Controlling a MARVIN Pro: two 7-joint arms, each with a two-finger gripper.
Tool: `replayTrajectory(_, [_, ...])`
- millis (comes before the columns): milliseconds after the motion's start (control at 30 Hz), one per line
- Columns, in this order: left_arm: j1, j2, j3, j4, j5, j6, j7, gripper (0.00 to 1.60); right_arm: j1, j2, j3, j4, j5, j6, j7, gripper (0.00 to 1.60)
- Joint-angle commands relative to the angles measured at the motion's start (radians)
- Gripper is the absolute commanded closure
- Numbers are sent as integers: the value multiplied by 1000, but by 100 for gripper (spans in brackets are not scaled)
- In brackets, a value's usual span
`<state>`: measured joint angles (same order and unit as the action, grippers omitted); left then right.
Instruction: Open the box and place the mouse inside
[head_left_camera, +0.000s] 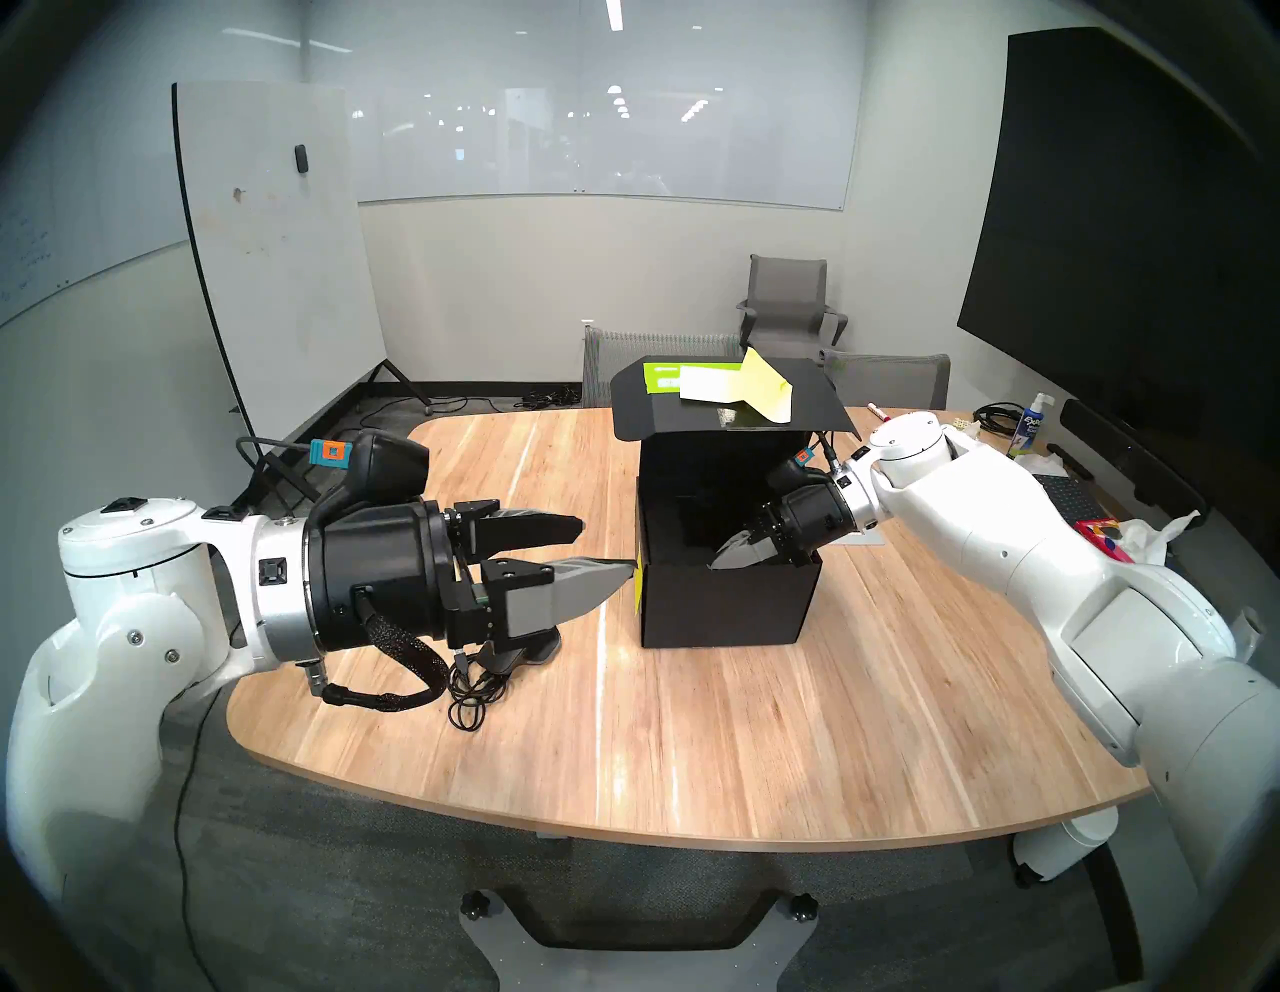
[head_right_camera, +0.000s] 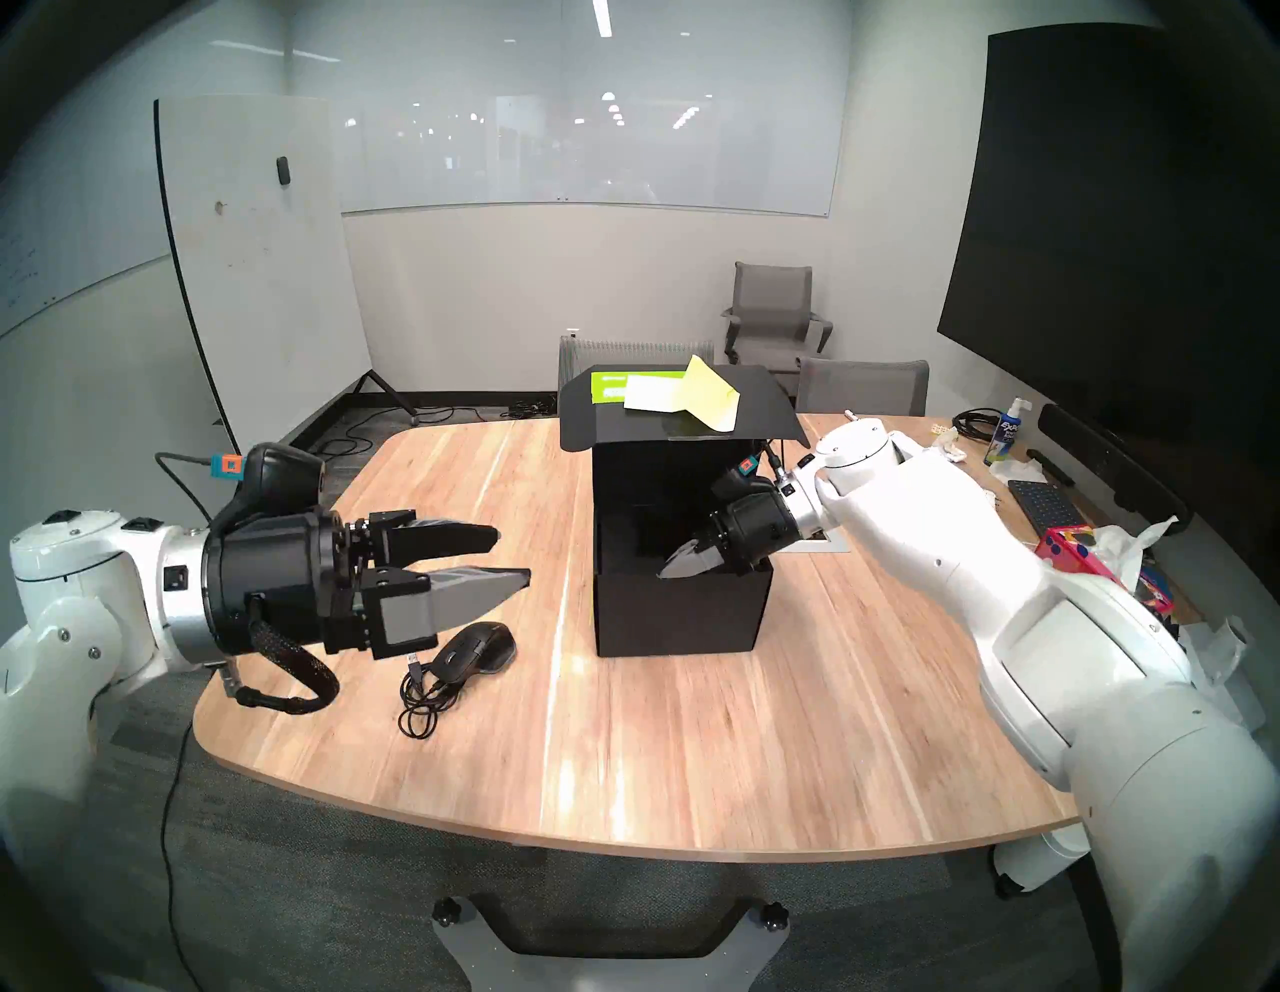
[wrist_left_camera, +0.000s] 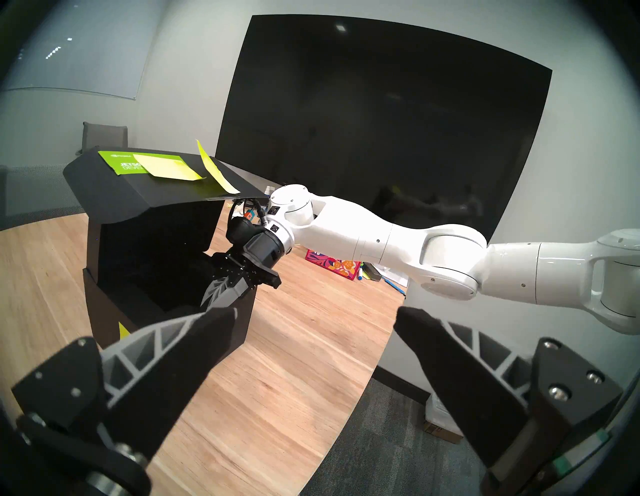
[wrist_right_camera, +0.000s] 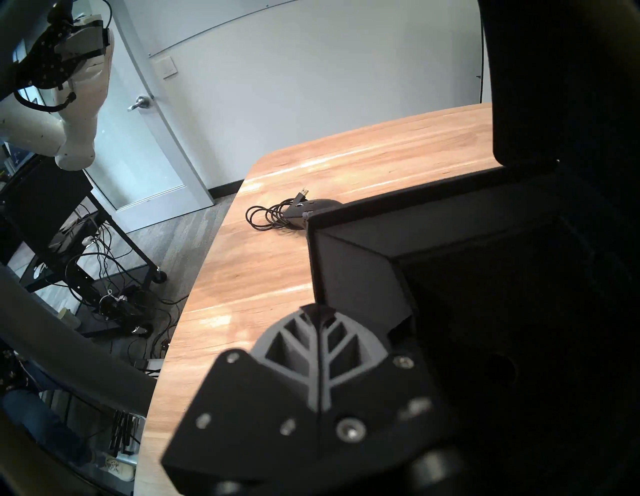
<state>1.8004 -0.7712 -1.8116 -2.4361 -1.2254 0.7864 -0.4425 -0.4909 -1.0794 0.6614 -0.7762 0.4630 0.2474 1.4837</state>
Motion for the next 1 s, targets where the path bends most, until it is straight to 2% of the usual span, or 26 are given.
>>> replayTrajectory(0, [0,0,-4,-7,2,-1,2,0,32,-15,7,-49,45,15,0,160])
replayTrajectory(567, [-1,-1,-4,-7,3,0,1,0,28,-48,0,-42,69,36,0,160])
replayTrajectory(967, [-1,-1,-4,-7,3,1,1,0,20,-104,-18,18,62,25,0,160])
